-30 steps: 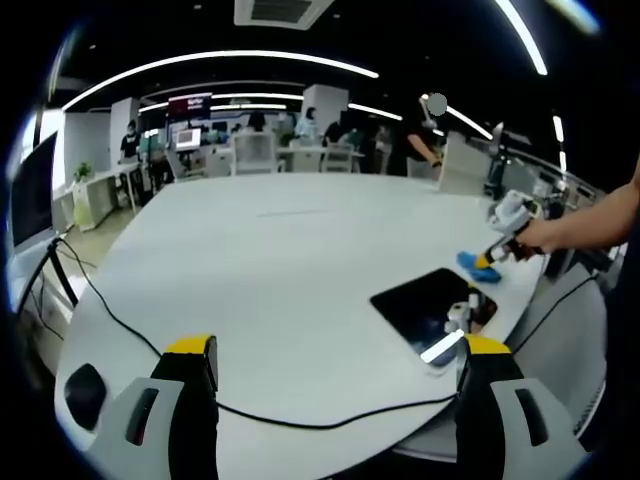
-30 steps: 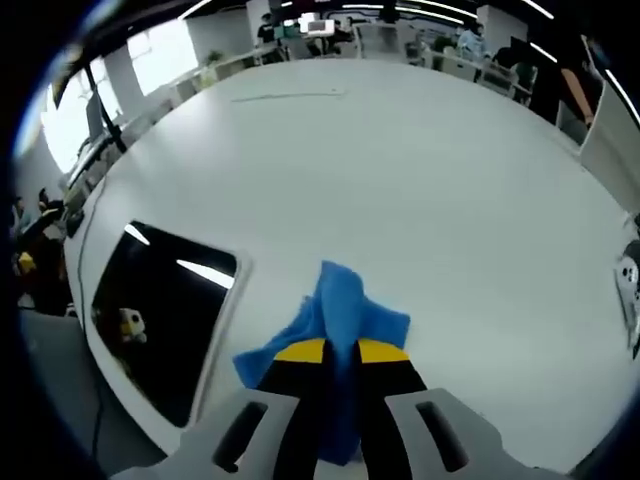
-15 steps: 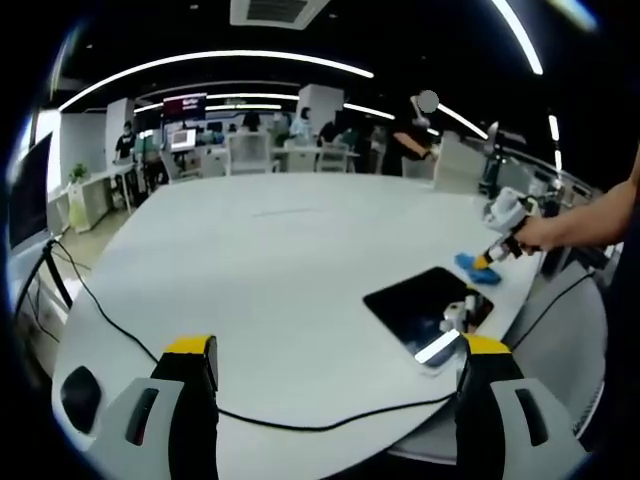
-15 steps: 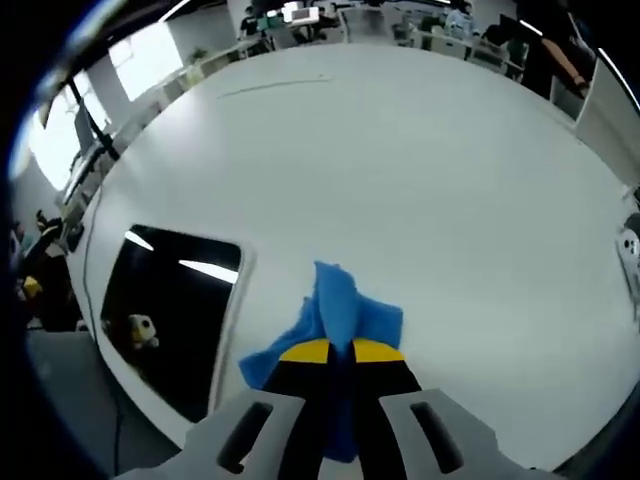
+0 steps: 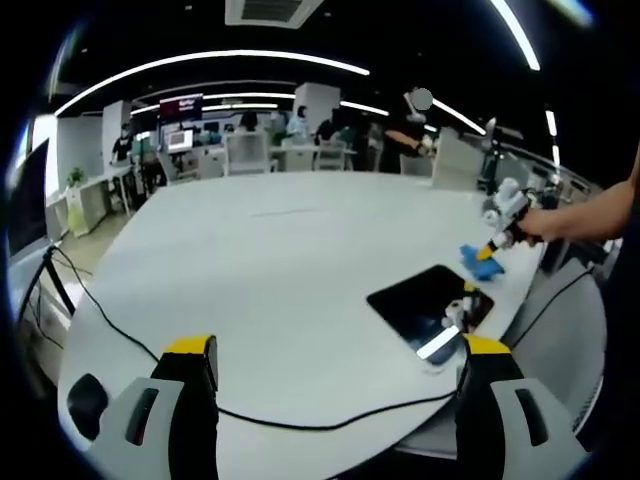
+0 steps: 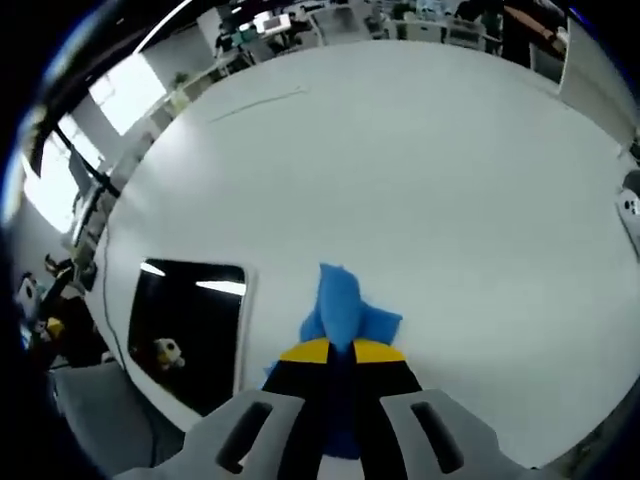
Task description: Wipe the mirror surface with the cleaning cloth until all visible marks leave the cleaned area.
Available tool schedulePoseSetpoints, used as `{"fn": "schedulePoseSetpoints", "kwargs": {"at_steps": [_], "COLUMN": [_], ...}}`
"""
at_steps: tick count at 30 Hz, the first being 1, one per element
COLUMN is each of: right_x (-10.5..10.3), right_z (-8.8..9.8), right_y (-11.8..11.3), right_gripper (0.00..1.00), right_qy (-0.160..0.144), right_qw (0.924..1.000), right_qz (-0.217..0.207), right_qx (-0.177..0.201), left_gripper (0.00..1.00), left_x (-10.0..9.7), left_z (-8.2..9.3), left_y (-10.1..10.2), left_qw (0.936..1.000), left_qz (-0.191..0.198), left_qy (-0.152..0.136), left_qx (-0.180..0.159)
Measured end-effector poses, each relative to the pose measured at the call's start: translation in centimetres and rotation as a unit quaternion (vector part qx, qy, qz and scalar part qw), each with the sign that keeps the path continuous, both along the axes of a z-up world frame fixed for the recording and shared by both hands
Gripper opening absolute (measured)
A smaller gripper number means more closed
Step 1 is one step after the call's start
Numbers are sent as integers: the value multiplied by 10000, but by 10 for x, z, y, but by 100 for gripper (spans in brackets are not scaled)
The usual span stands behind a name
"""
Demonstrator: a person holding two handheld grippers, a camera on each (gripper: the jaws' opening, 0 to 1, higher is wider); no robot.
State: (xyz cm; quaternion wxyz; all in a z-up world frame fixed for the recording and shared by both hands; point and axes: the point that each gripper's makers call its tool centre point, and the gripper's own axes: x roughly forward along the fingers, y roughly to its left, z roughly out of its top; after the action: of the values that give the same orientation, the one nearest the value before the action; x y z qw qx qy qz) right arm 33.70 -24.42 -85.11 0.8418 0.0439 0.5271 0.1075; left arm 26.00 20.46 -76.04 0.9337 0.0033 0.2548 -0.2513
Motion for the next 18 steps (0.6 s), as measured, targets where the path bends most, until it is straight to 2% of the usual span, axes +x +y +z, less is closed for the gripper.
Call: {"fn": "schedulePoseSetpoints", "kwargs": {"at_steps": [5, 11, 18], "right_x": [5, 4, 7], "right_z": [16, 11, 16], "right_y": [3, 6, 15], "right_gripper": [1, 1, 1], "right_qy": [-69, 29, 10], "right_qw": [9999, 9998, 9998], "right_qz": [7, -37, 17], "right_qx": [103, 186, 211], "left_gripper": [100, 100, 100], "left_x": [1, -1, -3], "left_z": [0, -4, -5], "left_y": [-4, -9, -6], "left_qw": [10000, 10000, 10000], "left_qz": [-36, -85, -45], "left_qy": [-11, 35, 43], "left_qx": [-40, -36, -52]}}
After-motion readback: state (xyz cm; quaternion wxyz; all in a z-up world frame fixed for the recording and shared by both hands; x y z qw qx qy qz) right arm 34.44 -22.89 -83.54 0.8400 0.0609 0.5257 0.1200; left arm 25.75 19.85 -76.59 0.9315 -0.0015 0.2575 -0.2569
